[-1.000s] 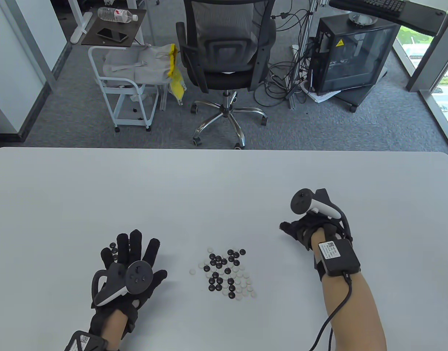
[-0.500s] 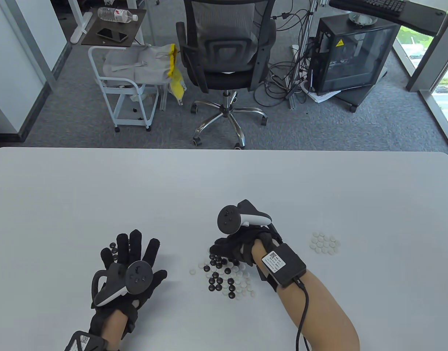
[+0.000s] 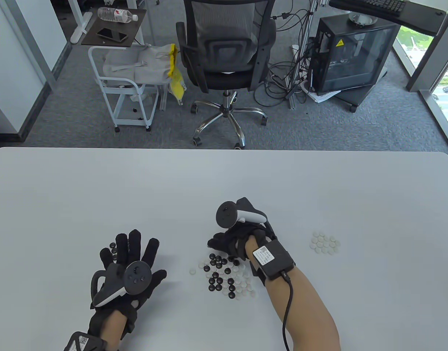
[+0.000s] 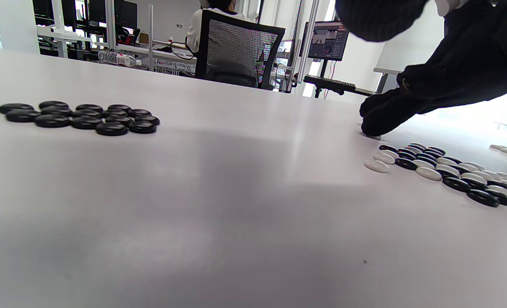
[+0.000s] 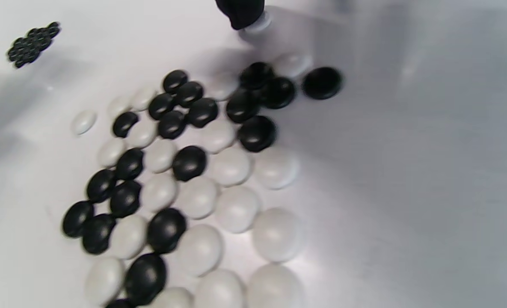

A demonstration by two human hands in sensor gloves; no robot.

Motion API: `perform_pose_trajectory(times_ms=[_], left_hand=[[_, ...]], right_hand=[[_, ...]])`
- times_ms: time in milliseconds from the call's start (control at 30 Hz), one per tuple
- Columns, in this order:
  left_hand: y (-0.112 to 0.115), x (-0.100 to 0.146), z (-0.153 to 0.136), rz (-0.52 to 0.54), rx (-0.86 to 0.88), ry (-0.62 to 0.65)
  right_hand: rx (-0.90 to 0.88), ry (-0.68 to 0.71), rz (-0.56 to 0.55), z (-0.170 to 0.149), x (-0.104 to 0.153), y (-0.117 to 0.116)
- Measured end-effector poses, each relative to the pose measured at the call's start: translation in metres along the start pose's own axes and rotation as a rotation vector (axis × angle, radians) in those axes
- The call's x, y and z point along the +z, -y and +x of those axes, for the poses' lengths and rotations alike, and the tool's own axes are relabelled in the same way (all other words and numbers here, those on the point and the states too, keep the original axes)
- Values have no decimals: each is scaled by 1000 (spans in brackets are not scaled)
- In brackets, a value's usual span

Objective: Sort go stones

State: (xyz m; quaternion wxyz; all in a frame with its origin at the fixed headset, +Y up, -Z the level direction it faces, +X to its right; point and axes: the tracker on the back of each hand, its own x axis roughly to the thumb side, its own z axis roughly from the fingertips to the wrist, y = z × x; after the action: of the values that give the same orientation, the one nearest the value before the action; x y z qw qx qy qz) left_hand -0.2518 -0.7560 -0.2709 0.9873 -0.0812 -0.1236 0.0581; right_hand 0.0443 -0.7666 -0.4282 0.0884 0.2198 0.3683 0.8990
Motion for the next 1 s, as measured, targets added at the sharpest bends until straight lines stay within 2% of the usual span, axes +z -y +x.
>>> perform_pose_trajectory(times_ms=[133,267,400,600,1000], left_hand=[[-1,0,-1,3,6,0],[-1,0,0,0,3,2],[1,-2,0,-9,-6,3],[2,-3,1,-18,-12,1],[1,-2,1,-21,-7,-6]], right_hand=[[-38,-150,-23,-45,20,11],[-73,-260,-26,-88,45,12],[-76,-339,-35,-116,64,10],[-119,-386,-54,-142,82,5],[-174,-445,-79,-166,96,3]])
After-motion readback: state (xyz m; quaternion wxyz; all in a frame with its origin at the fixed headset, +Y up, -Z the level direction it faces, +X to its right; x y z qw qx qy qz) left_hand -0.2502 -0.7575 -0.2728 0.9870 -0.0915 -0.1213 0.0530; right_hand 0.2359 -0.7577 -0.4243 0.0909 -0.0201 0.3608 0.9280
